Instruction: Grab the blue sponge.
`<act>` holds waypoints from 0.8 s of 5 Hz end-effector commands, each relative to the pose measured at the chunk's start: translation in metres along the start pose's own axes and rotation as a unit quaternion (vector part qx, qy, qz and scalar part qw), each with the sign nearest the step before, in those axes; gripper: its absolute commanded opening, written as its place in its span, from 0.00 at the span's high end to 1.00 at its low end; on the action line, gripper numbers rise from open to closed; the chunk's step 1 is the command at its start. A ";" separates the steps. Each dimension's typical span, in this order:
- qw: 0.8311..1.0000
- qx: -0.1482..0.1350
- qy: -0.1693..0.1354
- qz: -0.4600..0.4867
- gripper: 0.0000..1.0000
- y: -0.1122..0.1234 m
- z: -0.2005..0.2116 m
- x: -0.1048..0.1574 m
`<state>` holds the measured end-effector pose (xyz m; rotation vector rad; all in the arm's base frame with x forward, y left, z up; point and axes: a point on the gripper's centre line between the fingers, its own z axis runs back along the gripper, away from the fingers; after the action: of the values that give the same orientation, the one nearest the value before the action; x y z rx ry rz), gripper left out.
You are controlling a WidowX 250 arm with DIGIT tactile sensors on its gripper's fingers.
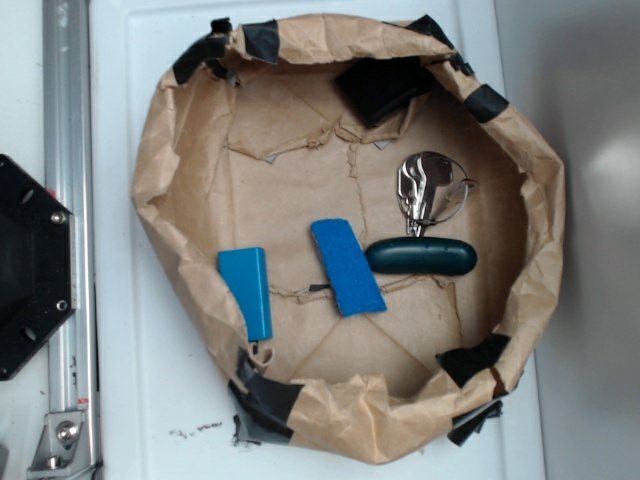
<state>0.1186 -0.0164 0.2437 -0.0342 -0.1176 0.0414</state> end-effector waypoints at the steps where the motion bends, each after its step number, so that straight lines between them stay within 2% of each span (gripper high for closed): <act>1: 1.000 0.000 0.000 0.000 0.00 0.000 0.000 0.000; 2: 0.993 0.083 0.014 -0.082 0.00 0.009 -0.012 0.049; 3: 0.984 0.051 -0.003 -0.171 0.00 0.008 -0.034 0.091; 4: 0.958 -0.001 0.003 -0.287 0.00 0.005 -0.070 0.110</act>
<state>0.2359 -0.0044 0.1780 -0.0020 -0.0864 -0.5663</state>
